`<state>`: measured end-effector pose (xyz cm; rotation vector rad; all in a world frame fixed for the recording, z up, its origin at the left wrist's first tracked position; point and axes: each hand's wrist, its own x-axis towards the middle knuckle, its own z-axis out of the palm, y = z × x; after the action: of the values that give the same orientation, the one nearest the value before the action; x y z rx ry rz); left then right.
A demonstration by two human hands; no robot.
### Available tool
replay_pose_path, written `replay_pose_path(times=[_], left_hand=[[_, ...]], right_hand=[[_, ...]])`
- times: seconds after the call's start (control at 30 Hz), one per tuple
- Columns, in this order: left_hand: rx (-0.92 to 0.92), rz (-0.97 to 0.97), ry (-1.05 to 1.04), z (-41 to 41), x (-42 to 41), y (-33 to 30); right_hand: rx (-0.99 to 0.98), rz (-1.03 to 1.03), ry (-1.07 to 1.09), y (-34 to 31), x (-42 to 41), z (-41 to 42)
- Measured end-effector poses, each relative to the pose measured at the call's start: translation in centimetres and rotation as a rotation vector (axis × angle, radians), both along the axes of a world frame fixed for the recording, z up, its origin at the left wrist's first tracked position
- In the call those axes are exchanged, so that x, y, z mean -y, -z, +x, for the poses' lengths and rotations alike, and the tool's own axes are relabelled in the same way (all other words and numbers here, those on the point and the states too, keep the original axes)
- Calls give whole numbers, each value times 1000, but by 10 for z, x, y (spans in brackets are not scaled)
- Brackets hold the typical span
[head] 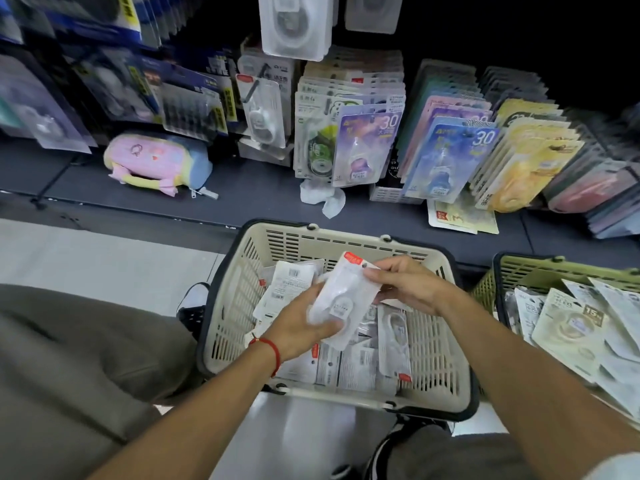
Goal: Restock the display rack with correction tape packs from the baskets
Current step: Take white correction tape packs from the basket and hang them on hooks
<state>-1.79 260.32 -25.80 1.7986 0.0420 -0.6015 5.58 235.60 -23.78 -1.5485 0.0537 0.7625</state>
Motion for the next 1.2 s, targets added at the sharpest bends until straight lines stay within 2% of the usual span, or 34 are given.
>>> replay_pose_path(times=[0.07, 0.1, 0.13, 0.17, 0.23, 0.27, 0.33, 0.47, 0.63, 0.8, 0.83, 0.9, 0.97, 1.0, 1.13, 1.2], left_hand=[[-79, -68, -72, -5, 1, 5], [-116, -86, -125, -6, 0, 8], [-147, -102, -187, -8, -1, 12], [-174, -118, -243, -10, -4, 15], [-216, -130, -312, -12, -8, 22], [-233, -129, -337, -13, -10, 25], [-269, -150, -407, -13, -14, 29], [-320, -191, -522, -9, -18, 28], [-338, -232, -560, -9, -9, 23], [-279, -199, -518, -11, 10, 22], [-270, -202, -506, -12, 15, 21], [-267, -232, -488, -15, 26, 17], [-284, -277, -474, -18, 35, 14], [-301, -301, -472, -19, 37, 14], [-283, -307, -453, -21, 25, 14], [-305, -294, -506, -20, 17, 23]], right_hand=[[-11, -14, 59, 11, -9, 2], [22, -101, 127, 21, -12, 3], [98, -283, 180, 33, -11, 4], [209, -563, 169, 44, -7, 4], [308, -1047, -66, 68, 4, -3], [279, -1137, -177, 80, 7, -9], [239, -1154, -262, 96, 6, -23], [329, -1221, -219, 111, -2, -32], [413, -1142, -285, 97, 13, -39], [566, -1160, -46, 66, 13, -49], [585, -1103, 26, 60, 6, -51], [555, -839, 141, 48, -16, -55], [412, -499, 202, 39, -40, -61], [345, -390, 227, 37, -50, -64], [96, -65, 217, 38, -59, -67], [5, 4, 169, 45, -49, -65]])
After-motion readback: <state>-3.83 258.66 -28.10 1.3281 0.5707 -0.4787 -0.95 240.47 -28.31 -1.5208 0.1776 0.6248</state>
